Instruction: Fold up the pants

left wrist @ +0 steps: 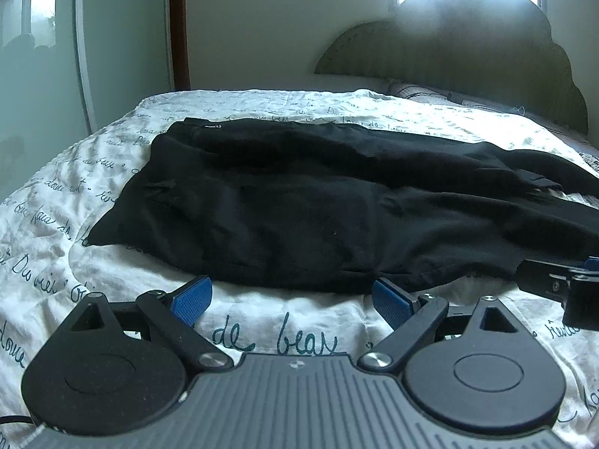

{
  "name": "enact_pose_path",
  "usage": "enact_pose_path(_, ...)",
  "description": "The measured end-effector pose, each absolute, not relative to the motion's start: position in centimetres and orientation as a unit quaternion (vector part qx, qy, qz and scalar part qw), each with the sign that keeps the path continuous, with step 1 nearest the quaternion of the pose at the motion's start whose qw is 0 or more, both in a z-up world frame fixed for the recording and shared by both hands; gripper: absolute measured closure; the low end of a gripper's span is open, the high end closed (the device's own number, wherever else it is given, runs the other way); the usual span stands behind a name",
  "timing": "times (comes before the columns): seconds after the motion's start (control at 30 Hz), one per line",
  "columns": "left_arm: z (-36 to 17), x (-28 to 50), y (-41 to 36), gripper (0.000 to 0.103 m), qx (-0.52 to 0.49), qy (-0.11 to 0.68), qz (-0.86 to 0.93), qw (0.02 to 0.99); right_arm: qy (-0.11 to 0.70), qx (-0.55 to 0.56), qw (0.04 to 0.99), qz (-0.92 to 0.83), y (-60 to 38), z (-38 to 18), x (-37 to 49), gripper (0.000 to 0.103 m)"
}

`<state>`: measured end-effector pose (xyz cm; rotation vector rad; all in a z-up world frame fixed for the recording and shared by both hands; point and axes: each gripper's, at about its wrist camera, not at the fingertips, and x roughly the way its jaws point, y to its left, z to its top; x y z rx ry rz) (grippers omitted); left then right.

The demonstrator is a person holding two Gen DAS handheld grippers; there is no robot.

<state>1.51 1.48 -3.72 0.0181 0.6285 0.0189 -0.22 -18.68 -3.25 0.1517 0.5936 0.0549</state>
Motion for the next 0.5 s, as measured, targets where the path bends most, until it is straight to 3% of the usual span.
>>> enact_pose_path(0.5,-4.73,1.63,1.41,0.007,0.018,0.32,0.01,0.947,0.295,0.082,0.952,0.025,-18.86,-3.86,-0.08,0.0)
